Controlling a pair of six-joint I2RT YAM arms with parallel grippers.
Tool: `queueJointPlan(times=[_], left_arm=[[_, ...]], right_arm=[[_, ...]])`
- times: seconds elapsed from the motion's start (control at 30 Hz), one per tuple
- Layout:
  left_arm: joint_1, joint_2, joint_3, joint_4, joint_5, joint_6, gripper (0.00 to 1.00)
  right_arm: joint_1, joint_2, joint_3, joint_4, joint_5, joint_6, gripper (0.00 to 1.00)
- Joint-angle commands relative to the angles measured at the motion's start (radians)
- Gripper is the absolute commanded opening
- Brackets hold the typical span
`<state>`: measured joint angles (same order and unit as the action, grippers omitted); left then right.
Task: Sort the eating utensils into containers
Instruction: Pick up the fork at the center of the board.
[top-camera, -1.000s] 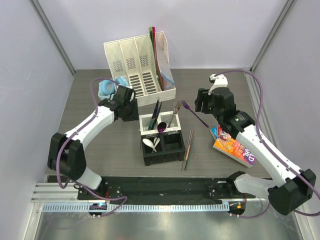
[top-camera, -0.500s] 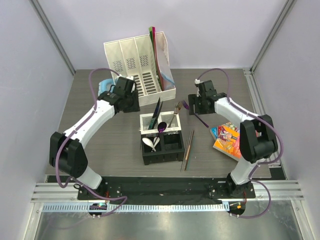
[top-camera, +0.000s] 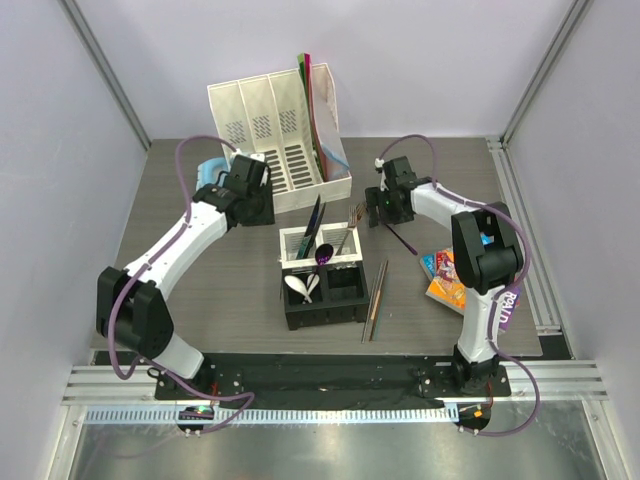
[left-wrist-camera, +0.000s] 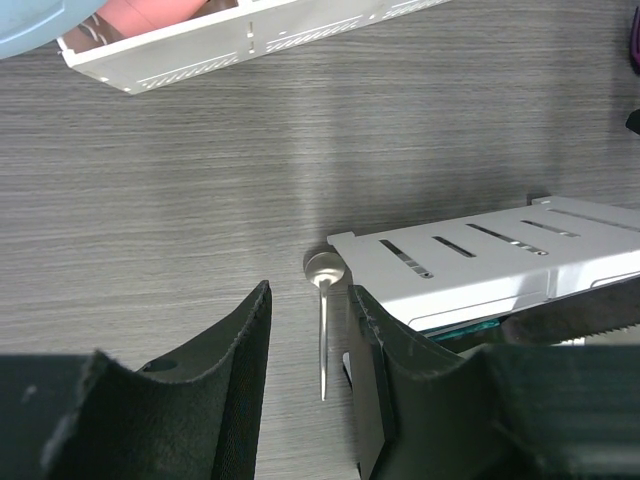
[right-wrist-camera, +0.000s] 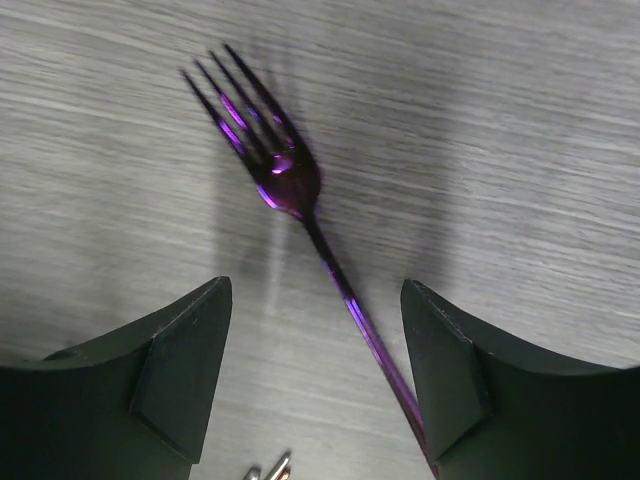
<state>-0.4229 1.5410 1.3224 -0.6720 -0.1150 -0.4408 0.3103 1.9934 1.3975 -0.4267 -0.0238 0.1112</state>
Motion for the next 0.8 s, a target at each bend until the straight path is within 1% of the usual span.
queueJointPlan(times=[0.0,0.1,0.23,0.3,0.33,0.4,0.47,0.5,0.57,0.6,0.67,0.7,0.73,0.77], left_arm=[[0.007,-0.044,-0.008,-0.003,-0.029,0.017,0.37],[0.007,-0.044,-0.012,-0.003,-0.031,0.016,0.37],[0.009,-0.053,-0.025,-0.005,-0.038,0.016,0.37],[0.009,-0.055,-0.029,-0.005,-0.041,0.014,0.37],[0.009,-0.058,-0.032,-0.005,-0.043,0.014,0.37],[0.009,-0.061,-0.034,-0.005,-0.048,0.013,0.37],[0.01,-0.064,-0.035,-0.005,-0.048,0.01,0.37],[0.009,-0.061,-0.038,-0.006,-0.048,0.01,0.37],[0.009,-0.062,-0.04,-0.006,-0.048,0.005,0.37],[0.01,-0.062,-0.041,-0.005,-0.045,0.004,0.37],[0.01,-0.067,-0.04,-0.008,-0.045,0.002,0.37],[0.009,-0.068,-0.038,-0.008,-0.048,0.002,0.37],[0.009,-0.073,-0.04,-0.006,-0.049,0.002,0.37],[0.009,-0.076,-0.045,-0.011,-0.052,0.001,0.37]], right_arm=[[-0.007,0.028,0.046,0.016,0.009,-0.001,0.73],[-0.008,0.045,0.055,0.013,0.015,0.005,0.69],[-0.008,0.047,0.051,-0.004,0.021,0.007,0.59],[-0.01,0.048,0.041,-0.02,0.021,0.001,0.58],[-0.01,0.048,0.037,-0.026,0.021,-0.001,0.53],[-0.01,0.047,0.018,-0.046,0.021,0.001,0.48],[-0.007,0.041,0.003,-0.06,0.021,-0.002,0.37],[-0.005,0.041,-0.011,-0.063,0.021,-0.008,0.33],[0.009,0.041,-0.025,-0.07,0.079,-0.016,0.3],[0.013,0.044,-0.035,-0.075,0.088,-0.021,0.25],[0.019,0.054,-0.037,-0.087,0.107,-0.024,0.2],[0.021,0.059,-0.035,-0.095,0.111,-0.019,0.07],[0.024,0.061,-0.034,-0.106,0.114,-0.01,0.01],[0.024,0.062,-0.029,-0.112,0.128,-0.002,0.01]])
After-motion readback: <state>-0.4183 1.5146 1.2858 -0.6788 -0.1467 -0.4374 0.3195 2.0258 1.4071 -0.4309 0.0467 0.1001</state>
